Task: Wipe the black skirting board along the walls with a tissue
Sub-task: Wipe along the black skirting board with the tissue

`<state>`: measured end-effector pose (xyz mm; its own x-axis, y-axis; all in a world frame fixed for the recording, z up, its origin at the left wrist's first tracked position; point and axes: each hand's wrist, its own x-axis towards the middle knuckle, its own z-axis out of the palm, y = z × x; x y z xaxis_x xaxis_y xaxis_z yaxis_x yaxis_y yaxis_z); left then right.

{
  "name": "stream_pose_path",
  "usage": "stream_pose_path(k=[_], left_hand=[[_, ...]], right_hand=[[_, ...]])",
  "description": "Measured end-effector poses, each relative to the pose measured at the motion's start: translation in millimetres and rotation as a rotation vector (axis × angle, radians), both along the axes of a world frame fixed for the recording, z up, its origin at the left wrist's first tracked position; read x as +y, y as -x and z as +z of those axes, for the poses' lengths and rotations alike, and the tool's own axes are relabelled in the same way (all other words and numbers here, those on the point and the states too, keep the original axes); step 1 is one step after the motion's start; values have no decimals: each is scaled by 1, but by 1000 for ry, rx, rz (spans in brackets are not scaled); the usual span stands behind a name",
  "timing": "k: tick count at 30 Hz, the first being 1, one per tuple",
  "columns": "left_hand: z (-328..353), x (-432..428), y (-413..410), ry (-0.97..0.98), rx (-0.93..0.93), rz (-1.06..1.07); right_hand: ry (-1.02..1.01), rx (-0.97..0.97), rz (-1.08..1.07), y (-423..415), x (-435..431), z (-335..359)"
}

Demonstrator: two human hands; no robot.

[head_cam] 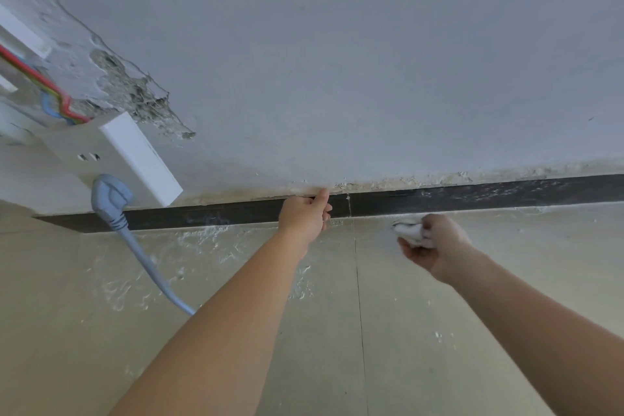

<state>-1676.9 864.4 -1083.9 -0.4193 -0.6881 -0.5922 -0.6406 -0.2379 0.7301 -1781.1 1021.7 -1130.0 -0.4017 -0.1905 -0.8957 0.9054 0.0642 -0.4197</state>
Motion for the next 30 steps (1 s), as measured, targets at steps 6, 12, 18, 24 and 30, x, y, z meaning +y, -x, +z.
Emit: stream_pose_path(k=[6,12,18,24,30], left_hand=[[-3,3,7,16,-8,32],[-9,2,10,90,-20,28],[-19,3,13,135,-47,24],[-25,2,13,179,-60,18],[-27,4,16,234,-99,1]], right_hand=[[117,-67,-54,2,-45,9],[-119,-104,-26,65,-1,0],[-349,199,-63,75,41,-20],[99,-74,67,-17,-12,-8],[210,-44,-60,-19,-54,-5]])
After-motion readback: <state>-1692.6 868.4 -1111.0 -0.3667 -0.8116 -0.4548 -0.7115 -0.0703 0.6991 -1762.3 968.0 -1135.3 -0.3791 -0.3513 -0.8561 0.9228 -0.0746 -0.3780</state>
